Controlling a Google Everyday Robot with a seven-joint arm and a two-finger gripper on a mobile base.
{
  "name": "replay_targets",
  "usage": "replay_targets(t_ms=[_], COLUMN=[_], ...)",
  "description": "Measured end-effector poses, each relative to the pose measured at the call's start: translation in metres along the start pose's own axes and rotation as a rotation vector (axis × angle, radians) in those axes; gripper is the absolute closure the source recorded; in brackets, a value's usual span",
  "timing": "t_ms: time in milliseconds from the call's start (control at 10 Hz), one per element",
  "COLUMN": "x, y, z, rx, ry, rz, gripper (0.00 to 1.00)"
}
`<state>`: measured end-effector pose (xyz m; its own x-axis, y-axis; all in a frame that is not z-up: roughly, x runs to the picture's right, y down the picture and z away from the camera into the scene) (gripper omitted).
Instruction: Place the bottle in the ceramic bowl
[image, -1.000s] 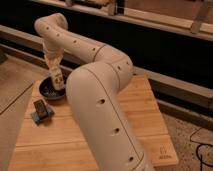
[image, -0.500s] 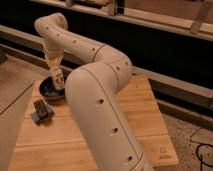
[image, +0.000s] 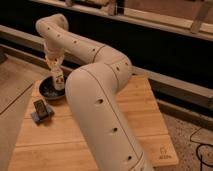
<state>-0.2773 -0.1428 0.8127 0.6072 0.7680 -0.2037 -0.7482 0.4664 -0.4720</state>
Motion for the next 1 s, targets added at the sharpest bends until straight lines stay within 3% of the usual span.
replay_targets(t_ms=[600, 1000], x=[0.001, -0.009], y=[-0.008, -0.033], z=[-0.003, -0.045], rx=[0.011, 0.075], ry=[-0.002, -0.084], rz=[0.009, 0.027], gripper=[0.26, 0.26])
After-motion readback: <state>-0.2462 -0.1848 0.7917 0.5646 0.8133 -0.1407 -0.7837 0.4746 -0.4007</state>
